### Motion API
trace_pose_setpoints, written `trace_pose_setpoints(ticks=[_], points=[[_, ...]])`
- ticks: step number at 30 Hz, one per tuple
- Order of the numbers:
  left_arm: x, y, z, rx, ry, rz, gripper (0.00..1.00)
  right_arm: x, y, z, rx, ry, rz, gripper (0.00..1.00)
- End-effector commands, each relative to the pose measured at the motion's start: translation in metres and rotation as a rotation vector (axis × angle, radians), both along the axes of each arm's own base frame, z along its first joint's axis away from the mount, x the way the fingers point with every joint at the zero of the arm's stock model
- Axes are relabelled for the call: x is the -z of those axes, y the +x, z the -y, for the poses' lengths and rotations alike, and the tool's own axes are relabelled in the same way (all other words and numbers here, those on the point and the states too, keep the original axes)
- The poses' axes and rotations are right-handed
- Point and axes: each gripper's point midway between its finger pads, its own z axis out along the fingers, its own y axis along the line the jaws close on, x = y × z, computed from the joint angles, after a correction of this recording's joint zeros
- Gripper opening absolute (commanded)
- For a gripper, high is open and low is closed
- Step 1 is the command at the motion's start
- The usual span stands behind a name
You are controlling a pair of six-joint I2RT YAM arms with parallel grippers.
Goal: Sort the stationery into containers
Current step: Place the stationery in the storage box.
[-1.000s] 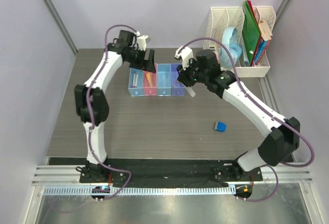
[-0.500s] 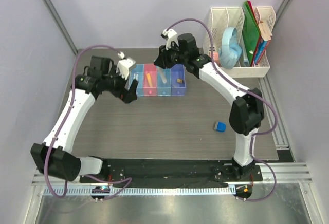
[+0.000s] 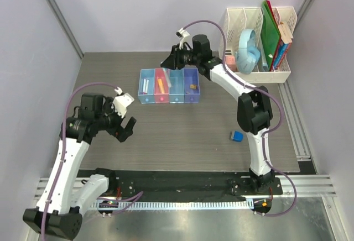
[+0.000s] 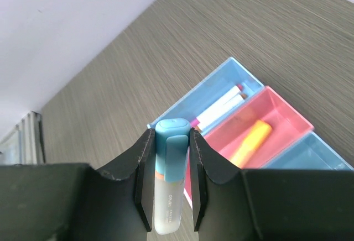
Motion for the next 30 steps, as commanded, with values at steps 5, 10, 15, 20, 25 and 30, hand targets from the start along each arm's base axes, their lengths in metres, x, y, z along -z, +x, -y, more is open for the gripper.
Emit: trace_pose_setpoints(ticks=[5,10,15,20,25,30], points=[[0.013,-0.02,-0.019,-0.076,0.017,0.045,1.0,-0.019,0.025,-0.029,-0.053,0.212,0.018,0.01],[0.01,-0.024,-0.023,-0.088,0.009,0.088,1.0,0.006,0.044,-0.036,-0.039,0.212,-0.002,0.01],[0.008,-0.024,-0.021,-0.076,0.0,0.096,1.0,0.03,0.054,-0.035,-0.034,0.205,-0.033,0.01],[0.004,-0.024,-0.018,-0.062,-0.008,0.086,1.0,0.055,0.06,-0.031,-0.026,0.174,-0.07,0.01],[0.0,-0.024,-0.016,-0.052,-0.018,0.09,1.0,0.077,0.062,-0.021,-0.015,0.118,-0.083,0.26],[-0.004,-0.026,-0.013,-0.036,-0.028,0.094,1.0,0.087,0.06,-0.012,-0.006,0.071,-0.083,0.5]])
